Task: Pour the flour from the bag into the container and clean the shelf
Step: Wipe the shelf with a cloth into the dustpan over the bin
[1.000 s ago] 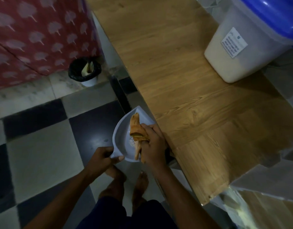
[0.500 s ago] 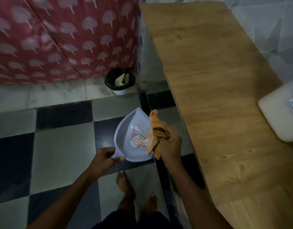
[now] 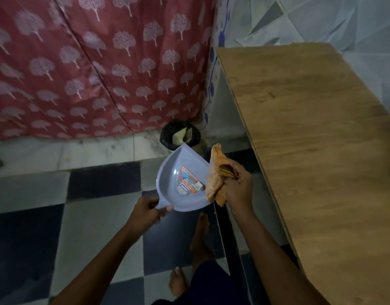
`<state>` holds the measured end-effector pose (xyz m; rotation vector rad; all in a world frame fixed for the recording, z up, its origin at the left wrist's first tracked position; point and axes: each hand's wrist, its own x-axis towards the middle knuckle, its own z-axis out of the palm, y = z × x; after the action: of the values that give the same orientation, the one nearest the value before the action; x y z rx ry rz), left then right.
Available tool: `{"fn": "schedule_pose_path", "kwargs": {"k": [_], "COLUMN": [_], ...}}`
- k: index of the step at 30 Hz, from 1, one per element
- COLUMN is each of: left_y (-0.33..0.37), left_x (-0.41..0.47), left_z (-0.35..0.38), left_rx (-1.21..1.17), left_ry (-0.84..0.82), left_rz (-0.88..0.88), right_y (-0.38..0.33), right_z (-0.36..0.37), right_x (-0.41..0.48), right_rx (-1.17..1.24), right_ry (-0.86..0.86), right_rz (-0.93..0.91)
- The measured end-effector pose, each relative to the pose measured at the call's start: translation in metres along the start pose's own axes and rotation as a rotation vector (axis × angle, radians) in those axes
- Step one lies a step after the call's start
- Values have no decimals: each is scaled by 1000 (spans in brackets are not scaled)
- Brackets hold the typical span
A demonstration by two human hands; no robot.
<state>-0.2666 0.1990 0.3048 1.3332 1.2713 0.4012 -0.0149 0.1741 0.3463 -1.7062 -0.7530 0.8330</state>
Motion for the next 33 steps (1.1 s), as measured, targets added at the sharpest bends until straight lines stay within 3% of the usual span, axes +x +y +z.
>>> {"fn": "schedule_pose_path", "kwargs": {"k": [13, 18, 23, 27, 30, 32, 33], "left_y": [43, 13, -37, -81, -112, -128, -133], "left_x": [232, 336, 440, 529, 593, 633, 650], "left_z": [-53, -59, -61, -64, -62, -55, -52], "left_rx": [6, 23, 156, 349, 593, 742, 787], "left_ry": [55, 205, 250, 278, 304, 295, 276], "left_rz": [-126, -175, -190, -171, -176, -188, -194], "right_y": [3, 35, 81, 131, 193, 211, 214], "right_z": [98, 151, 206, 238, 251, 262, 271], "right_x": [237, 325, 403, 464, 507, 524, 530], "right_rx": [18, 59, 112, -96, 449, 607, 561], "right_ry": [-27, -41, 19, 25, 287, 298, 274], "right_rz": [146, 221, 312, 417, 646, 753, 795]}}
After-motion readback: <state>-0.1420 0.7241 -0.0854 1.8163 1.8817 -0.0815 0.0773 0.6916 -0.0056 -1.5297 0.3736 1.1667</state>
